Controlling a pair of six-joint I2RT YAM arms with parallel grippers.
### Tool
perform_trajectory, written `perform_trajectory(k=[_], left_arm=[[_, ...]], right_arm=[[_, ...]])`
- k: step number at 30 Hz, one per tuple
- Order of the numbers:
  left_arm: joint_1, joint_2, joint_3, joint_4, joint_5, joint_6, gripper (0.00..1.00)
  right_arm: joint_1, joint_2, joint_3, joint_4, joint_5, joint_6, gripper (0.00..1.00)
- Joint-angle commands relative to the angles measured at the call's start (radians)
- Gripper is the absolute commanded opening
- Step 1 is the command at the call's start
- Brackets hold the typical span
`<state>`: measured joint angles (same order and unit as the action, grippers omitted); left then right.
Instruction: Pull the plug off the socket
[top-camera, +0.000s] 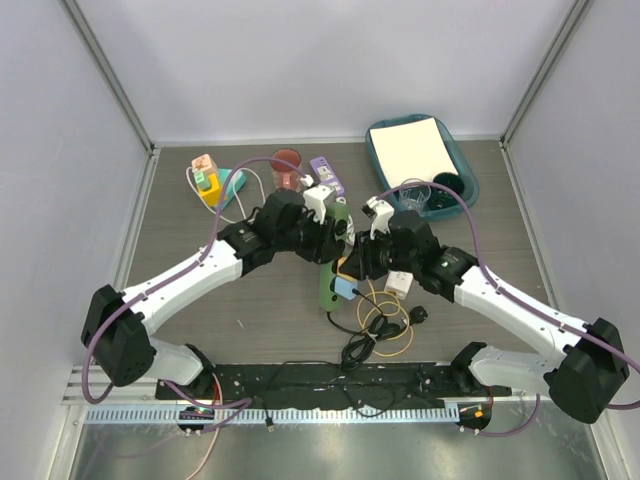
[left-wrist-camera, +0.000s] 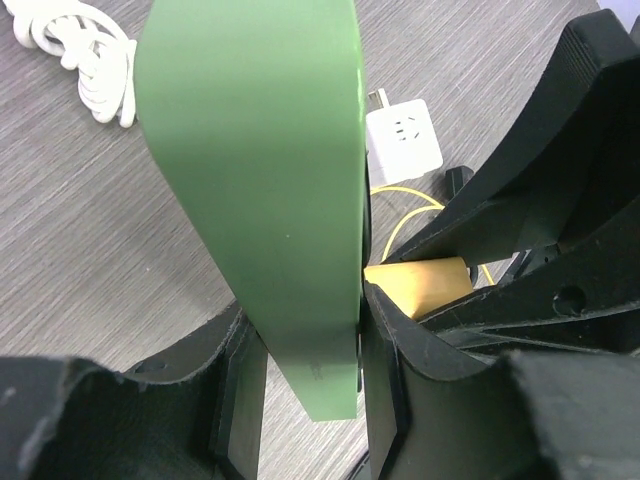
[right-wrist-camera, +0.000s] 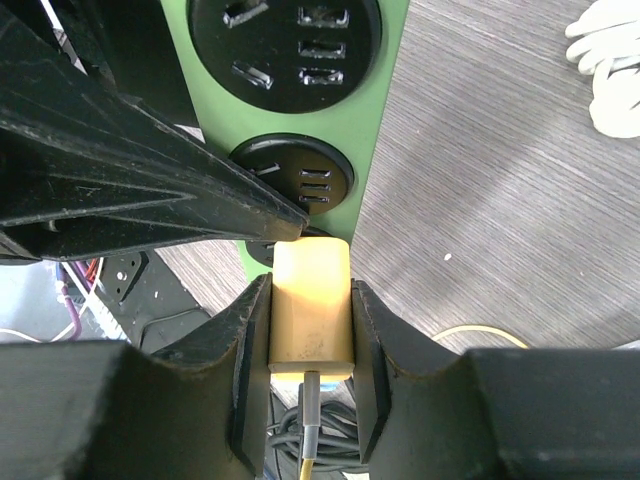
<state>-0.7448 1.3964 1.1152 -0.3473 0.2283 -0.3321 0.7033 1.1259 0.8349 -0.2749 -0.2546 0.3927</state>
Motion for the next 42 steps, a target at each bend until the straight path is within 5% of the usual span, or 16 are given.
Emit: perform_trajectory(k=[1,19,24,27,33,42], left_arm=[[0.073,0.029,-0.046,-0.197,-0.36,0.196,0.0],[0.073,0.042,-0.04,-0.239,-0.386,0.157,0.0],[0.073,0.006,-0.052,-0.213,-0.342,0.156,0.0],[0.073,-0.007,-0.057,-0.188,-0.322,0.154,0.0],[0.073,-0.02,-0.049,-0.188,-0.375,0.15,0.0],[0.074,-0.128,-0.074,-0.144,-0.432,0.131,0.0]], right_arm=[[-0.016,-0.127,0.055,0.045,-0.126,-0.035,0.01],[-0.018,-0.078,0.142,-0.057,0.021,-0.077,0.01],[-0.033,-0.106,0.124,-0.104,0.294,-0.043,0.01],[-0.103,-0.08,0.127,-0.139,0.324,-0.011,0.01],[-0.266,0.006,0.083,-0.1,0.307,0.02,0.01],[-0.35,0.185,-0.01,0.242,0.083,0.097,0.04]])
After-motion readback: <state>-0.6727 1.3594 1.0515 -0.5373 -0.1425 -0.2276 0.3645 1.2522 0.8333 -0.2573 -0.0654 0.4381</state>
